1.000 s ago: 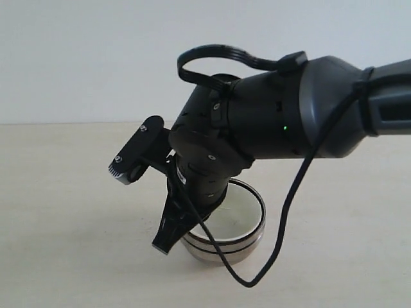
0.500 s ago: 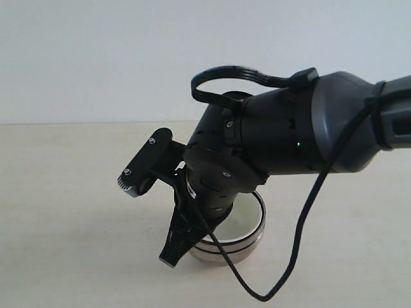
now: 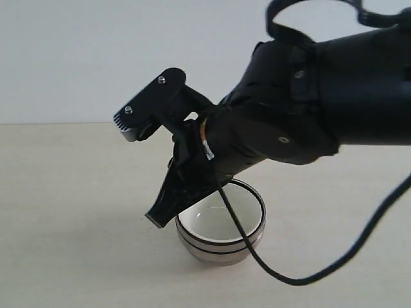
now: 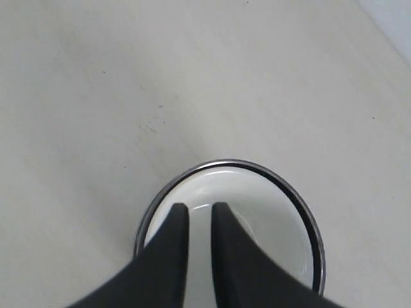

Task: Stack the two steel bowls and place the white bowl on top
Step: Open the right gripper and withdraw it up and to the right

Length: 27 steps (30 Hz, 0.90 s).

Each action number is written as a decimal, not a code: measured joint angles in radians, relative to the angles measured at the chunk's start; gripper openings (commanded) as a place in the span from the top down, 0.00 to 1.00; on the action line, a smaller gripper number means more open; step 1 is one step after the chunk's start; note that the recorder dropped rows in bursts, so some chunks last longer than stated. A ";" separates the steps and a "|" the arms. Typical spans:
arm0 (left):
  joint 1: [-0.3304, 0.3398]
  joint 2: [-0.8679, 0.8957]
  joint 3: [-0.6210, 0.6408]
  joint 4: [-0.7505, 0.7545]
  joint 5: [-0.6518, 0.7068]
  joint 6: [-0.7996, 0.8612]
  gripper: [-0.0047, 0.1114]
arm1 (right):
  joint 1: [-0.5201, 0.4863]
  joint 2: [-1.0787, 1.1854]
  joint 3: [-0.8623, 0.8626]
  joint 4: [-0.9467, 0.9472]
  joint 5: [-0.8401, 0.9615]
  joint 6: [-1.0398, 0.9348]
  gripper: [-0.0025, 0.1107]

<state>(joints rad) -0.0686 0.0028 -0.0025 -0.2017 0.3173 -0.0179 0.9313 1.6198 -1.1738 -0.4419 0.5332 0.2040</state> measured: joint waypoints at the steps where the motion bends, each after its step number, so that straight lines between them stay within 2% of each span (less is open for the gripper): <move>1: 0.000 0.000 0.000 0.000 0.000 0.000 0.93 | 0.000 -0.019 0.018 -0.008 -0.012 0.010 0.89; 5: 0.000 0.000 0.000 0.000 0.000 0.000 0.93 | 0.000 -0.123 0.122 -0.082 -0.092 0.103 0.89; 15: 0.000 0.000 0.000 0.000 0.000 0.000 0.93 | -0.002 -0.381 0.350 -0.470 -0.194 0.580 0.89; 22: 0.000 0.000 0.000 0.000 0.000 0.000 0.93 | -0.002 -0.555 0.509 -0.807 -0.166 0.979 0.90; 25: 0.000 0.000 0.000 0.000 0.000 0.000 0.93 | -0.002 -0.645 0.584 -0.990 -0.107 1.188 0.97; 27: 0.000 0.000 0.000 0.000 0.000 0.000 0.93 | -0.002 -0.719 0.637 -1.103 -0.056 1.337 0.98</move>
<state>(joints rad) -0.0686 0.0028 -0.0025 -0.2017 0.3173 -0.0179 0.9288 0.9004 -0.5369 -1.5445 0.4774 1.5409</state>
